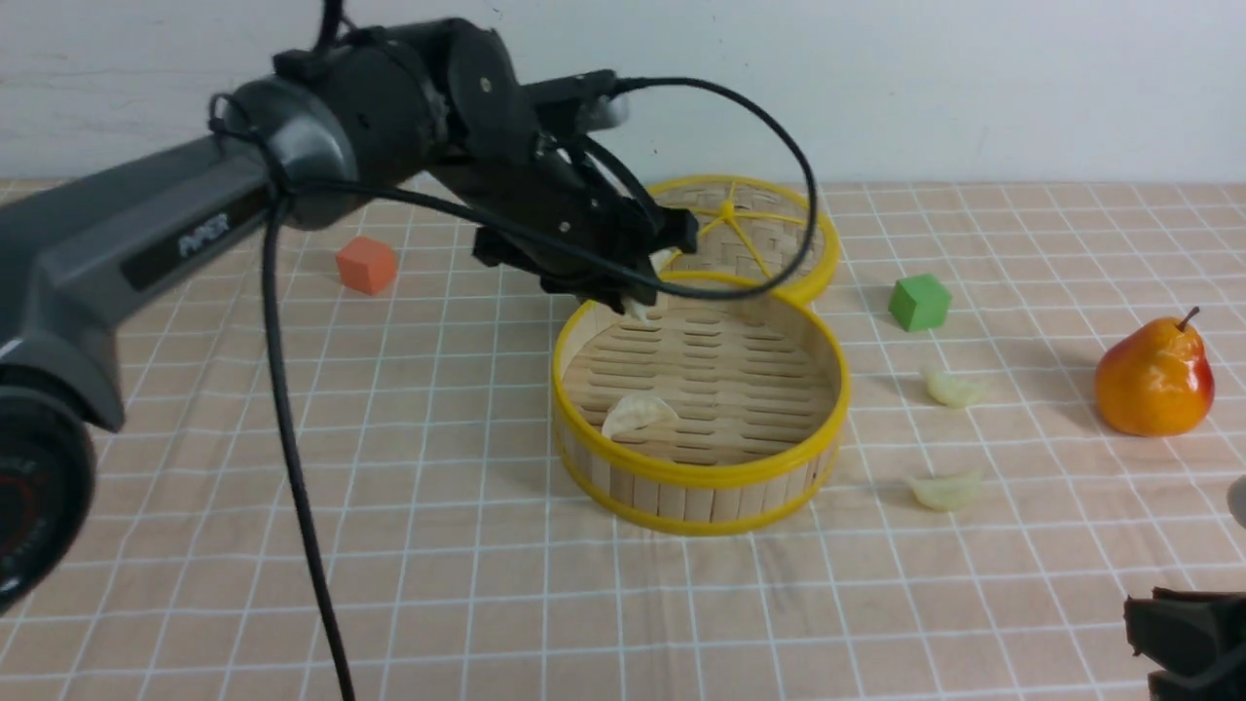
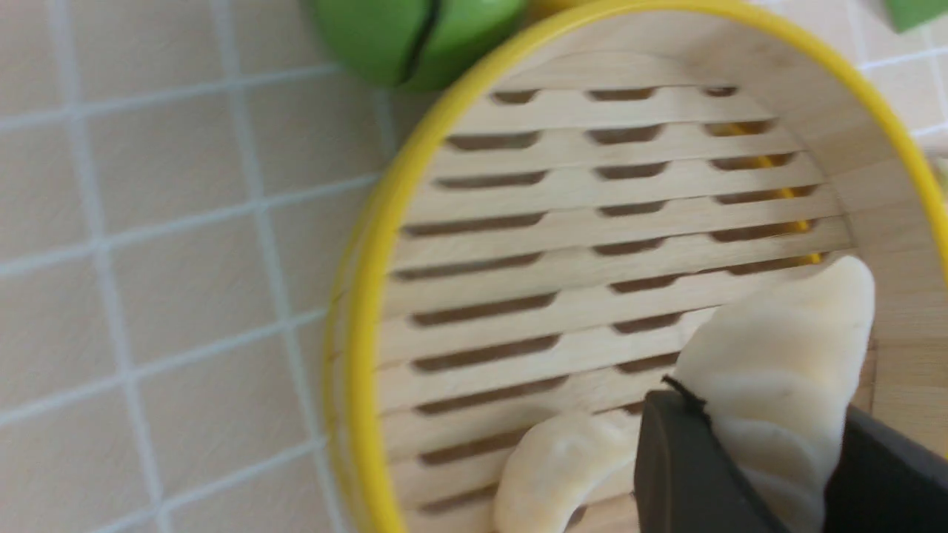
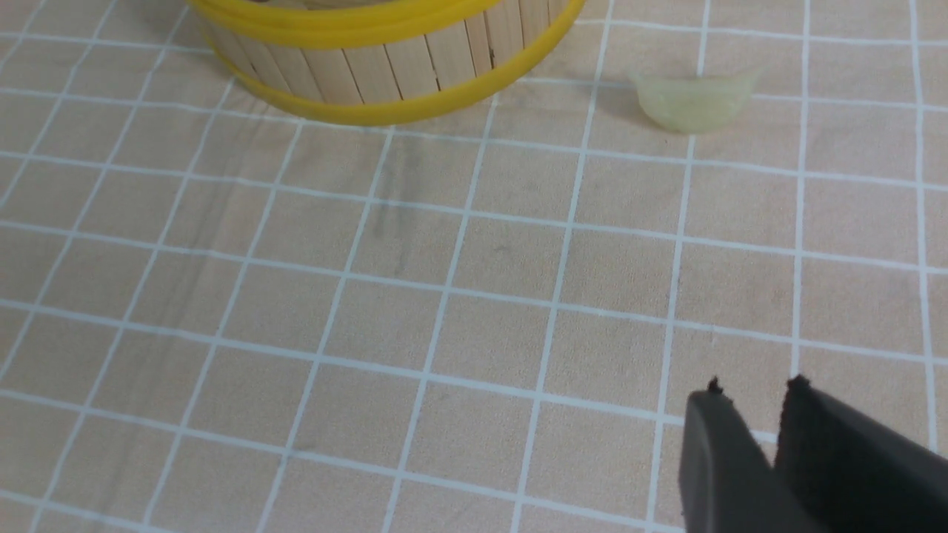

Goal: Put the dumplings into the steamer on the table with the brown tablecloth.
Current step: 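Place the dumpling into the bamboo steamer basket with the left gripper, then reach for and grasp a dumpling lying on the table beside the steamer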

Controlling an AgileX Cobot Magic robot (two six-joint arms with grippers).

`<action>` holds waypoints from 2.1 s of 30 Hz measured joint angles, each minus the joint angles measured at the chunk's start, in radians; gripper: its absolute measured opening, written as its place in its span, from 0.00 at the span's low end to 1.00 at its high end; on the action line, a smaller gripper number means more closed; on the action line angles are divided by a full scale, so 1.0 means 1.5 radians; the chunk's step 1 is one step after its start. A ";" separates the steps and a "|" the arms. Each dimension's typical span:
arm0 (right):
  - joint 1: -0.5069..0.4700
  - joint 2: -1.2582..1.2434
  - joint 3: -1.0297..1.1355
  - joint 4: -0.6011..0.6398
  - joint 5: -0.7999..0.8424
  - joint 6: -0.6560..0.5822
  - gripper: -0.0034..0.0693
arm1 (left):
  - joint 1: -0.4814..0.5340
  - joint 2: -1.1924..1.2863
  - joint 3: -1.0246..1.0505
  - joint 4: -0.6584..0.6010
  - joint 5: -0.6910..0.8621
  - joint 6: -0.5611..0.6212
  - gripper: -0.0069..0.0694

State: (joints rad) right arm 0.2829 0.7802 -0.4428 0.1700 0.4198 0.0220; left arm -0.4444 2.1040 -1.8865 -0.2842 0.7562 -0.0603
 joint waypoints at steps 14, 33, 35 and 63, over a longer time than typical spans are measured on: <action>0.000 0.000 0.000 0.000 0.029 0.000 0.24 | -0.005 0.098 -0.010 0.039 -0.044 -0.027 0.63; 0.000 0.000 0.000 0.041 0.023 -0.001 0.26 | -0.005 -0.274 -0.145 0.001 0.327 -0.042 0.18; 0.000 0.000 0.000 0.042 0.024 -0.006 0.26 | -0.005 -0.328 -0.096 -0.001 0.327 -0.034 0.12; -0.008 0.684 -0.572 -0.296 0.083 -0.053 0.71 | -0.005 -1.060 0.790 0.209 0.275 0.002 0.07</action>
State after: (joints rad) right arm 0.2710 1.8068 -1.3008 -0.2745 0.5438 -0.0574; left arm -0.4515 0.5135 -0.7013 0.0297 1.1683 -0.0566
